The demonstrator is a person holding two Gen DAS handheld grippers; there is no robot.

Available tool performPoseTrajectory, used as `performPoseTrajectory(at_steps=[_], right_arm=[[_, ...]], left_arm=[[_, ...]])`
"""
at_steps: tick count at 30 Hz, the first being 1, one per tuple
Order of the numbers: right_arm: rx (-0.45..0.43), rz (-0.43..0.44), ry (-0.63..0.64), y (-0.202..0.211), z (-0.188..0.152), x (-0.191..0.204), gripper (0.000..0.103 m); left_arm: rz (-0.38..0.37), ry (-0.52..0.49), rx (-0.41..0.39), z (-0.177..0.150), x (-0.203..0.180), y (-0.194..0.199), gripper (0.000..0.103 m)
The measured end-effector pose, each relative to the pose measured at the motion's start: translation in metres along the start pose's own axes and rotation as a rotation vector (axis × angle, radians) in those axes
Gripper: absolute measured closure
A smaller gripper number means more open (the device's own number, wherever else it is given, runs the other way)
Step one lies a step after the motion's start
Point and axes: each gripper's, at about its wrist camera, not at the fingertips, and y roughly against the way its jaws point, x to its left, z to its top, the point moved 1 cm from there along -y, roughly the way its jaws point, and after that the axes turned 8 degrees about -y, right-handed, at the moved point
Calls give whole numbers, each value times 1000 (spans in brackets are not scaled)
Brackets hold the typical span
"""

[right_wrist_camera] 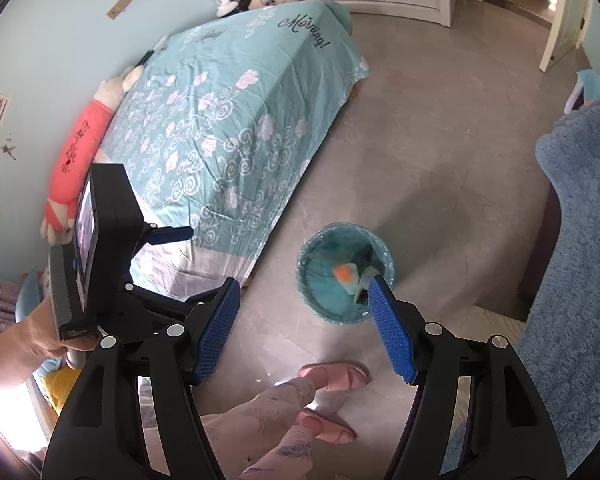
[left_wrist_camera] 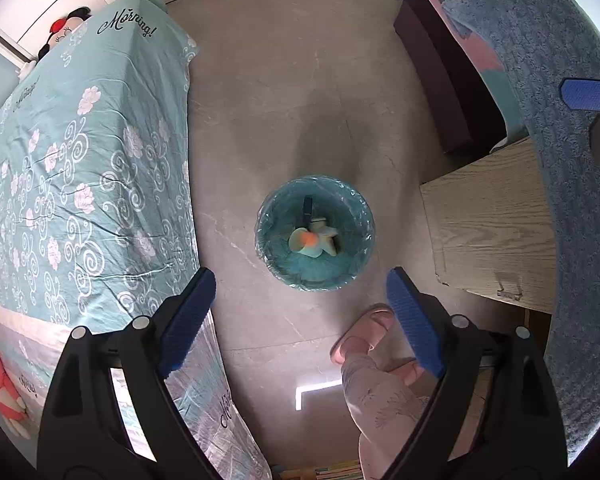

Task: Collect trash
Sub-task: 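Open both tools to drop the case and bag into the wastebasket, then return both open tools to the blanket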

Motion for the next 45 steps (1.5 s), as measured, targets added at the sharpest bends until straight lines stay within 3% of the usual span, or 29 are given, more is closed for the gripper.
performPoseTrajectory(at_steps=[9,12,16,26,38,45], right_arm=[[-42,9,-31,24,-9,-8,35],[-58,11,-48,38,-16,-12,25],[-95,-3,-58,59,-27,-21,25],[-231,-90,-129,141,-77,-57,17],[-440,-266,-393,253,-195,-127,15],[-544,-391,-606,313,-296,-174,15]], left_arm=[[33,-51,-41,4,-16,15,18],[61,-86,-66,5,-26,26,15],[77,-137,-102,7,-42,43,14],[116,-350,-213,27,-116,86,7],[-13,-689,-360,59,-260,138,7],[-80,-884,-393,58,-351,149,7]])
